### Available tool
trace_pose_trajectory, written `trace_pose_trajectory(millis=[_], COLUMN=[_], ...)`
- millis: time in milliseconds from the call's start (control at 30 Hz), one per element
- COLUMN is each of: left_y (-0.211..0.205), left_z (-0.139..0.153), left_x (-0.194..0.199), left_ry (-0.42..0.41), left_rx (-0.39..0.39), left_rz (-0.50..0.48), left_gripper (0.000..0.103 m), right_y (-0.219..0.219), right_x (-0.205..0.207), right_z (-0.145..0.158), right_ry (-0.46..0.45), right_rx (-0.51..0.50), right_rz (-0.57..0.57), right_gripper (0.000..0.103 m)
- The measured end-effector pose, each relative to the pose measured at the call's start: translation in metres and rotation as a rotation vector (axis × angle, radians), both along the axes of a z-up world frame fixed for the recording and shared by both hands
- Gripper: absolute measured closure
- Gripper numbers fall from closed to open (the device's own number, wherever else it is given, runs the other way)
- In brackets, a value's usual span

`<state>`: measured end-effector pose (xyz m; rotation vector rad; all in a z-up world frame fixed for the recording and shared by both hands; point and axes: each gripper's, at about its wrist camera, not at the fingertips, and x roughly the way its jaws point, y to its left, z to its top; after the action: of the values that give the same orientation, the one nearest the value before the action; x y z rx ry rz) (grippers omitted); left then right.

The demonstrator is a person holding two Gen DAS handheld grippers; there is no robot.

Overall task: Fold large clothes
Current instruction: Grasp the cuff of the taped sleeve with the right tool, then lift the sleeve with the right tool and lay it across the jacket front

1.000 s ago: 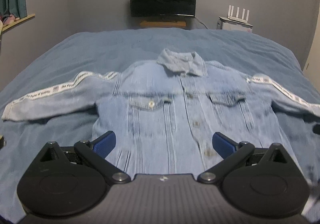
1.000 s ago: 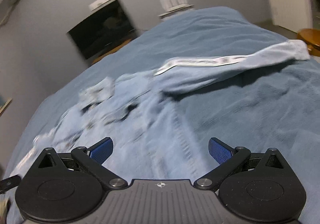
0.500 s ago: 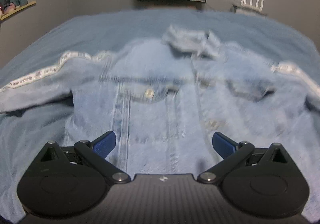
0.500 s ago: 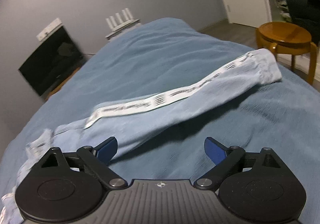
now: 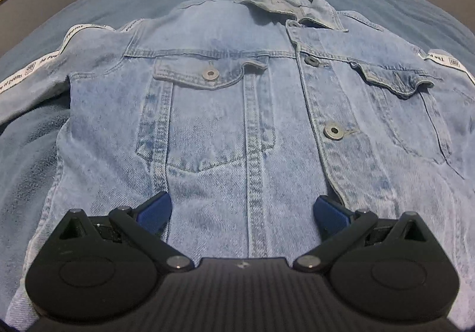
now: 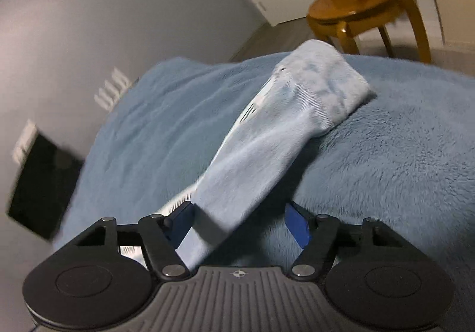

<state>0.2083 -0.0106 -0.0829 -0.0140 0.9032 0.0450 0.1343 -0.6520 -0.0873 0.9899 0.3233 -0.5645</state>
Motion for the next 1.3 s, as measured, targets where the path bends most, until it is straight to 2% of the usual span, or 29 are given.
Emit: trace_pose_trajectory(millis=[133, 200, 333, 400, 500, 567, 667, 733, 800, 933, 1067, 1300], left_y=[0.001, 0.004, 0.003, 0.003, 0.007, 0.010, 0.016, 0.018, 0.019, 0.022, 0.030, 0.059], left_z=[0.000, 0.001, 0.003, 0.005, 0.008, 0.011, 0.018, 0.025, 0.029, 0.034, 0.039, 0.041], left_x=[0.001, 0.001, 0.002, 0.002, 0.003, 0.003, 0.003, 0.004, 0.004, 0.006, 0.006, 0.013], left_ry=[0.000, -0.003, -0.010, -0.017, -0.023, -0.034, -0.068, -0.113, -0.150, -0.178, -0.196, -0.208], left_rx=[-0.011, -0.021, -0.016, -0.015, -0.029, -0.042, -0.058, -0.043, -0.022, -0.001, -0.041, -0.140], left_rz=[-0.002, 0.001, 0.003, 0.012, 0.039, 0.058, 0.083, 0.089, 0.088, 0.075, 0.078, 0.149], left_gripper=[0.000, 0.000, 0.000, 0.000, 0.000, 0.000, 0.000, 0.000, 0.000, 0.000, 0.000, 0.000], right_y=[-0.020, -0.031, -0.049, -0.053, -0.043, -0.033, -0.009, 0.010, 0.033, 0.083, 0.146, 0.252], right_x=[-0.010, -0.019, -0.026, -0.026, -0.021, -0.013, -0.003, 0.008, 0.018, 0.040, 0.068, 0.114], right_z=[-0.013, -0.021, -0.031, -0.029, -0.009, 0.008, 0.037, 0.057, 0.076, 0.110, 0.134, 0.120], right_ry=[-0.098, -0.137, -0.180, -0.177, -0.111, -0.079, -0.086, -0.095, -0.124, -0.222, -0.261, -0.251], right_rx=[0.035, 0.046, 0.067, 0.060, -0.102, -0.227, -0.385, -0.495, -0.563, -0.573, -0.623, -0.687], right_rz=[-0.074, -0.121, -0.166, -0.187, -0.170, -0.142, -0.057, 0.020, 0.112, 0.306, 0.490, 0.783], right_gripper=[0.046, 0.057, 0.065, 0.083, 0.093, 0.095, 0.097, 0.097, 0.097, 0.097, 0.097, 0.097])
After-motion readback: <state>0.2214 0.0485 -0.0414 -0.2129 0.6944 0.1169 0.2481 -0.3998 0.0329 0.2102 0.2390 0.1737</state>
